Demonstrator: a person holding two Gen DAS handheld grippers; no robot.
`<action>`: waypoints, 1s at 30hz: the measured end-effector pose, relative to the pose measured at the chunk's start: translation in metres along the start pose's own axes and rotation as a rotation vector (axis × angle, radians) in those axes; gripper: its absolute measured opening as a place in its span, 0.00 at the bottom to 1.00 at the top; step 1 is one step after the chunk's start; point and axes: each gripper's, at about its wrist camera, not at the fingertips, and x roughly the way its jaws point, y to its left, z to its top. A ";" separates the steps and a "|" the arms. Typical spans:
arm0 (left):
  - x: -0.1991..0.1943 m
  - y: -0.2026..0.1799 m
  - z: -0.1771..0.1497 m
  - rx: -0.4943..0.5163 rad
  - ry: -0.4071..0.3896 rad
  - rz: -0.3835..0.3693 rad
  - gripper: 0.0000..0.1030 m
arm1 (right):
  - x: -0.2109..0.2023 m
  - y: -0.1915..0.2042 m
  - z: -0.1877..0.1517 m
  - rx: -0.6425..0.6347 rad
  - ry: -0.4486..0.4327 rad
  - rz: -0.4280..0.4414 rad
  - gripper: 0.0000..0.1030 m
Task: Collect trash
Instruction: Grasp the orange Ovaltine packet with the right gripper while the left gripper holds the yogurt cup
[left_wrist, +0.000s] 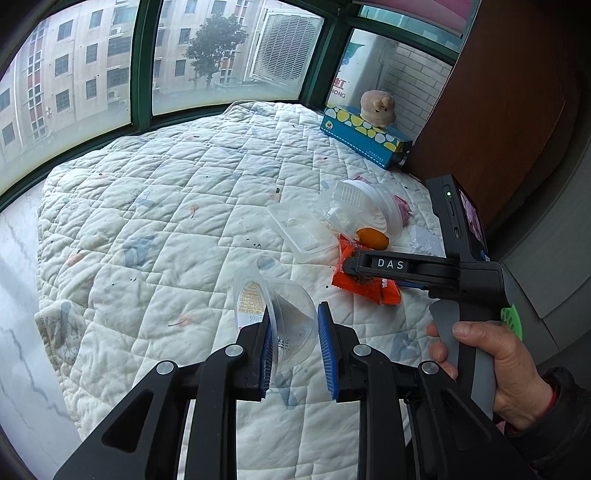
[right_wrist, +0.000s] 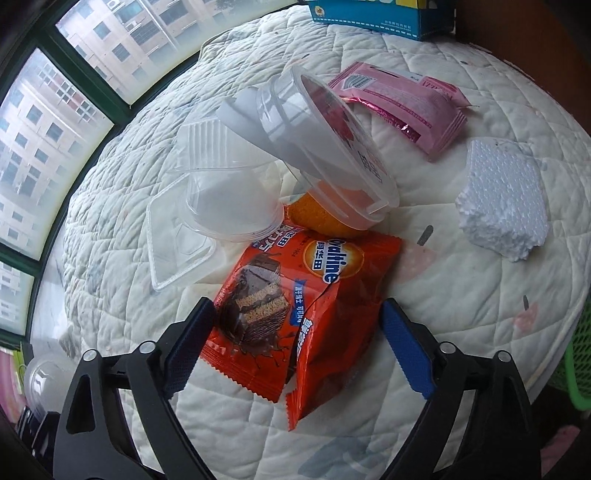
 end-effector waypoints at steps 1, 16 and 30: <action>0.001 0.000 0.000 -0.001 0.002 0.000 0.22 | -0.001 -0.001 -0.001 -0.012 -0.003 -0.001 0.76; 0.002 -0.006 0.003 0.012 0.000 -0.005 0.22 | -0.005 -0.002 0.007 0.081 0.010 0.046 0.87; 0.001 0.000 0.000 -0.006 0.002 -0.005 0.22 | 0.011 0.023 0.000 -0.019 -0.022 -0.131 0.86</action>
